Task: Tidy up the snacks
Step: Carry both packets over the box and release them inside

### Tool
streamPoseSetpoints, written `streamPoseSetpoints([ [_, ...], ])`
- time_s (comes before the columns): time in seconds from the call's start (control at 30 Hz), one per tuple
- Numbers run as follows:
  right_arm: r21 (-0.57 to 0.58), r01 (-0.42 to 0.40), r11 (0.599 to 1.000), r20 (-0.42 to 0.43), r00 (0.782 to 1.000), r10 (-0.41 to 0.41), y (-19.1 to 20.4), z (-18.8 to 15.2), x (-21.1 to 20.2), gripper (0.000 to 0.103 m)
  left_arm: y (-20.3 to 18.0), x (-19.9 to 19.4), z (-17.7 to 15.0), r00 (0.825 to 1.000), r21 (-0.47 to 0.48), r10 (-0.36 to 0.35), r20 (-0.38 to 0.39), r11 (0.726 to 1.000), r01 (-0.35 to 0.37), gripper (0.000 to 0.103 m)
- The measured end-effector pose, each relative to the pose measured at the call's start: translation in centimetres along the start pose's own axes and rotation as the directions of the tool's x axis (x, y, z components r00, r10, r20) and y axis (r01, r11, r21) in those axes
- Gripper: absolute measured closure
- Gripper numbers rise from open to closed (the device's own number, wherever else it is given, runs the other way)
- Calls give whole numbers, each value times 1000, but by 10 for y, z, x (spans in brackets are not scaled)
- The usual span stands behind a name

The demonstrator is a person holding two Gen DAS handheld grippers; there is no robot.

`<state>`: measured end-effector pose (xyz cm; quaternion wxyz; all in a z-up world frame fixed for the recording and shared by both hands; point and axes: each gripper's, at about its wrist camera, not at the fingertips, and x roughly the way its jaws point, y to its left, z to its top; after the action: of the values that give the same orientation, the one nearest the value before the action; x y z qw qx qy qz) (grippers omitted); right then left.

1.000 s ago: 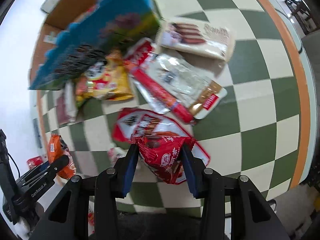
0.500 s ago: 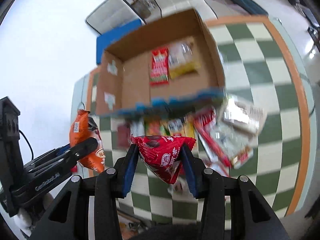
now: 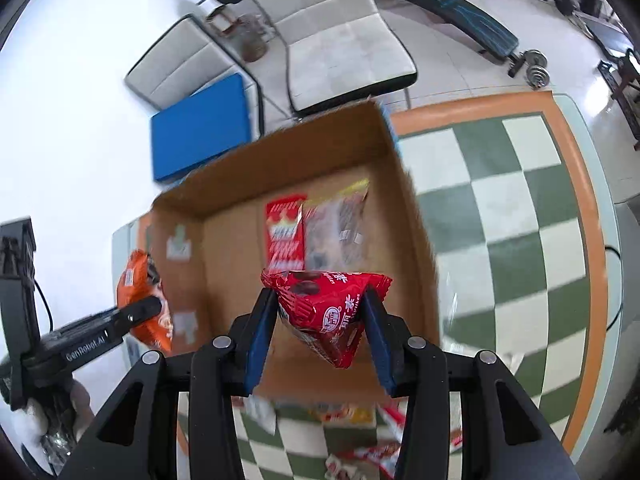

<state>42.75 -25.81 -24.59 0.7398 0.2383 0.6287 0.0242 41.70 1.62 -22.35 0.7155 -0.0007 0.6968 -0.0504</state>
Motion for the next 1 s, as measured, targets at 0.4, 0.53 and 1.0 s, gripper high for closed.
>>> streamPoseSetpoints([
  [0.4,19,96,995,-47,994,-95,-4,72,46,49,2,39,51,997,-57,-29,-75,998,25,47],
  [0.53,-11,125,992,-48,991,-125,-2,73,53,28,2,32,57,999,-60,-12,-50,998,9,26],
  [1.0,-120,101,988,-17,994,-104,19,36,31,18,-19,-23,10,997,35,-3,81,999,1,12],
])
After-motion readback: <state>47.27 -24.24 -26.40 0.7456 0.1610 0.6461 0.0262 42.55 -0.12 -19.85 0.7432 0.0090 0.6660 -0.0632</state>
